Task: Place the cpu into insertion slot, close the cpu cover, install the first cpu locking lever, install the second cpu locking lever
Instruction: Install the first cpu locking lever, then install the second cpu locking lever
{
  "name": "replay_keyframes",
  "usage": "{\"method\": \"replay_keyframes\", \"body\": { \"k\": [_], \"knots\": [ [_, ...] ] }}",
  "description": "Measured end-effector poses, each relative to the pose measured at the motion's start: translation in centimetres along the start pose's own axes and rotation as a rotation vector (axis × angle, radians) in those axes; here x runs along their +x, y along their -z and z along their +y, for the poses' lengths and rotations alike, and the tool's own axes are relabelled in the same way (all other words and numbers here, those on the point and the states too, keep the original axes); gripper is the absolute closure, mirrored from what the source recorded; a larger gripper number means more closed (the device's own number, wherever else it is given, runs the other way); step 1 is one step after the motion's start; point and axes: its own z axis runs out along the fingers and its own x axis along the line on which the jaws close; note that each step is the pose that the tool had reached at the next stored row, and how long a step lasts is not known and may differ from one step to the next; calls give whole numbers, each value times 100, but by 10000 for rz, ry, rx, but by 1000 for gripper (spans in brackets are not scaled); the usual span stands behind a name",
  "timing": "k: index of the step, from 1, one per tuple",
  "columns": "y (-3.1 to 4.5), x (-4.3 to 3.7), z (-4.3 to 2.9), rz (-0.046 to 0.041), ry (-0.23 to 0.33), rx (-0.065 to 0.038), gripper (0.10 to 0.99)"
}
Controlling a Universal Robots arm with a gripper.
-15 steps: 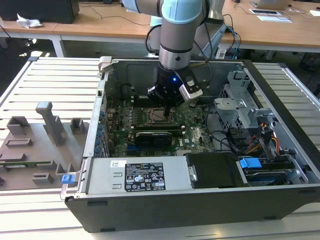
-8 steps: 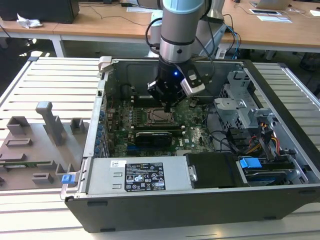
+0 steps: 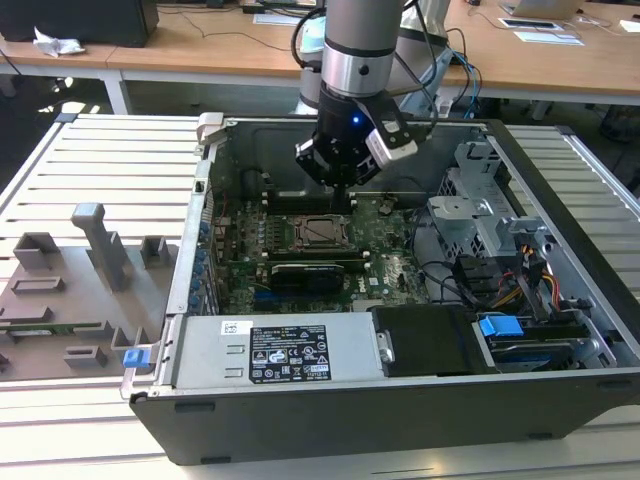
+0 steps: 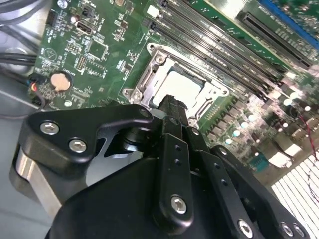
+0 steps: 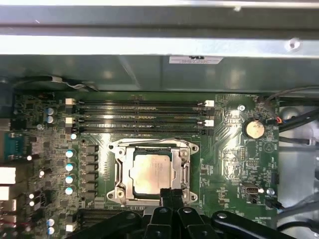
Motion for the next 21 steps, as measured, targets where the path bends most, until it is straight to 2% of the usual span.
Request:
{"method": "replay_keyframes", "body": {
  "k": [2,16,20,21],
  "knots": [
    [43,0,0,-1,0,-3,980],
    [45,-16,-9,3,1,2,980],
    [39,-15,-105,3,0,0,980],
    [38,-13,-192,2,-1,-11,980]
  ]
}}
